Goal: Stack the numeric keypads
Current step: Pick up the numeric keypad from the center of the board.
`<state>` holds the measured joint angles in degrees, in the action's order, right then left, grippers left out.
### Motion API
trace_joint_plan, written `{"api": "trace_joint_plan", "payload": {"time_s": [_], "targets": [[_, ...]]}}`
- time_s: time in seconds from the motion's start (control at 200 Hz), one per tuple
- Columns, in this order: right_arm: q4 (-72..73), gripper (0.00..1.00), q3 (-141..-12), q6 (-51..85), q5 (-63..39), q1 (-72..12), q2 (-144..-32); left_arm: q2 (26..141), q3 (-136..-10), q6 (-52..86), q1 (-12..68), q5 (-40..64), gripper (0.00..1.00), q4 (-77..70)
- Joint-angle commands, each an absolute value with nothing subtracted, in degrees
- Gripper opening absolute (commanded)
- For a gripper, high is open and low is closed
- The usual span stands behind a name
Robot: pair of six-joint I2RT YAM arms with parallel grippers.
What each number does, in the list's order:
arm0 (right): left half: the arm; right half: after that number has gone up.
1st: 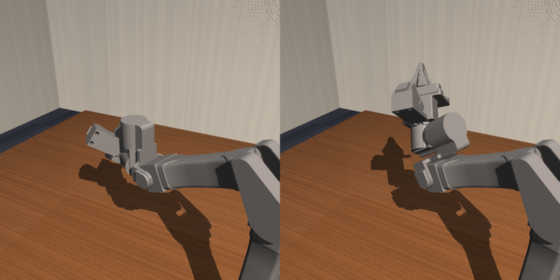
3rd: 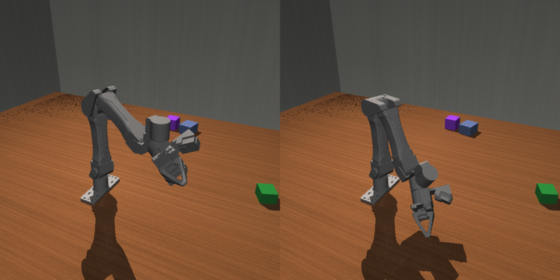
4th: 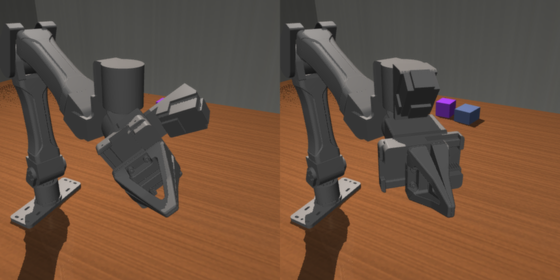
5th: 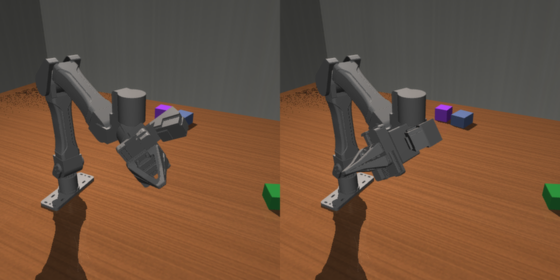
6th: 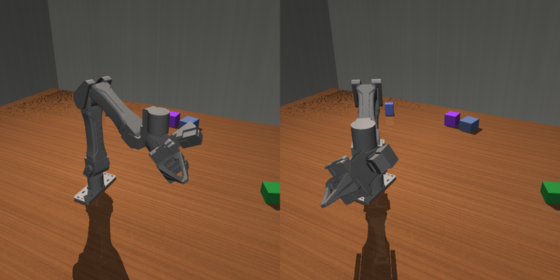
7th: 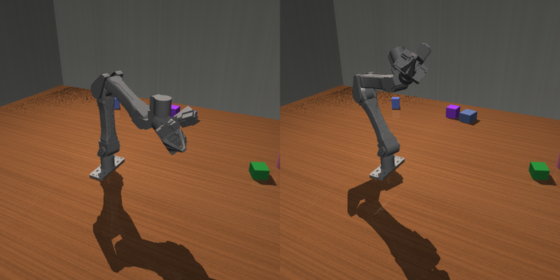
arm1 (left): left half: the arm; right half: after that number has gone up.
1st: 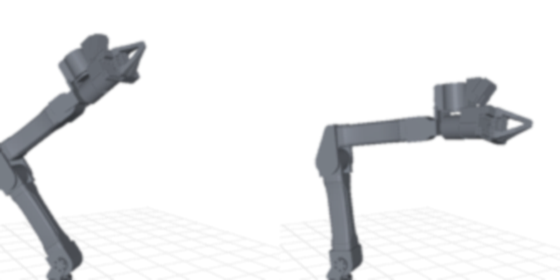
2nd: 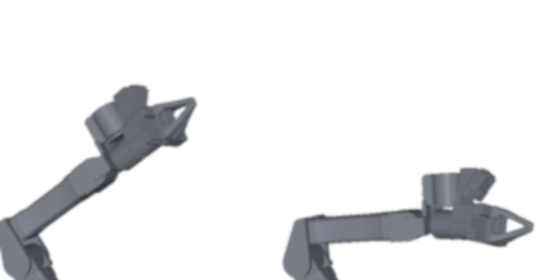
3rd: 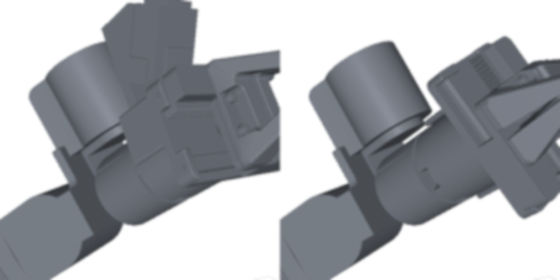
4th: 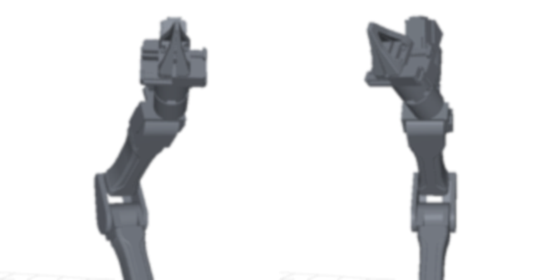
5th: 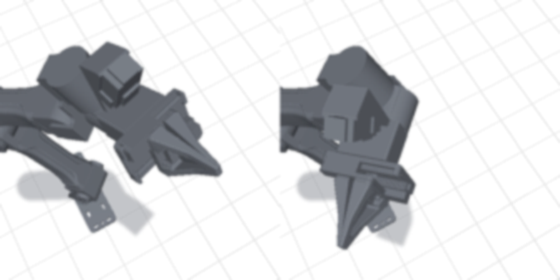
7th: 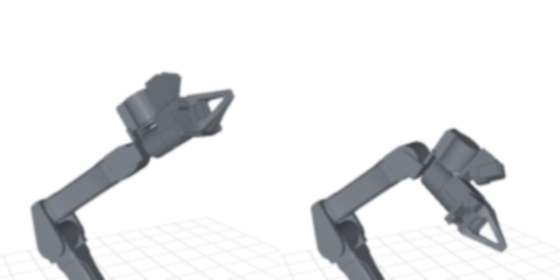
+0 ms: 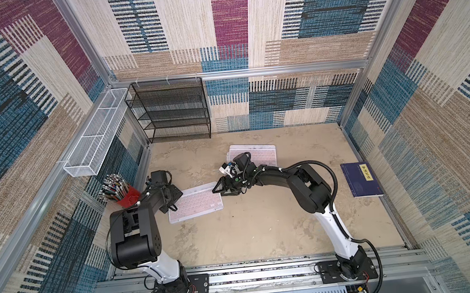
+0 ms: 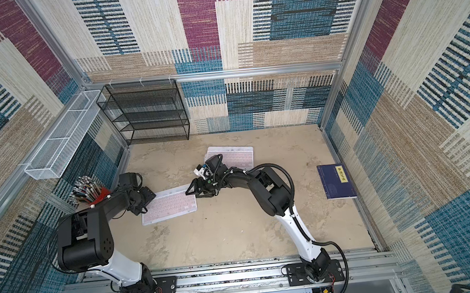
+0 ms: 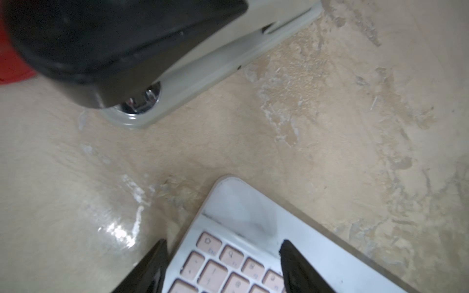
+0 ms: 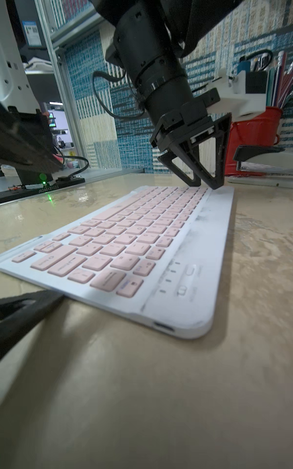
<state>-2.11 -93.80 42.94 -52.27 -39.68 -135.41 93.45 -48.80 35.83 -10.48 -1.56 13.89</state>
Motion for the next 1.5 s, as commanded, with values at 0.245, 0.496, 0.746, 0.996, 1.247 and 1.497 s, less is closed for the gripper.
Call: {"api": "trace_joint_plan", "payload": {"time_s": [0.245, 0.496, 0.746, 0.996, 1.247, 1.497], "targets": [[23.0, 0.74, -87.4, 60.0, -59.8, -39.2, -134.7, 94.2, -47.4, 35.5, -10.3, 6.8, 0.66, 14.7], [-2.9, 0.72, -93.4, 46.4, -45.1, -39.2, -130.7, 94.3, -47.3, 35.6, -10.5, 7.5, 0.65, 14.7], [-27.3, 0.72, -96.0, 41.0, -15.2, -41.3, -124.8, 94.3, -43.5, 38.1, -10.3, 15.8, 0.65, 10.5], [-32.2, 0.71, -90.3, 46.1, -9.7, -42.5, -121.2, 87.0, -35.9, 40.7, -8.9, 16.5, 0.63, 11.5], [-30.8, 0.70, -85.3, 46.5, -13.1, -43.1, -118.4, 76.7, -32.9, 42.0, -7.3, 14.0, 0.62, 17.4], [-27.7, 0.70, -80.9, 45.1, -15.3, -43.2, -117.6, 76.3, -35.2, 39.8, -7.2, 12.1, 0.62, 19.3]]}}
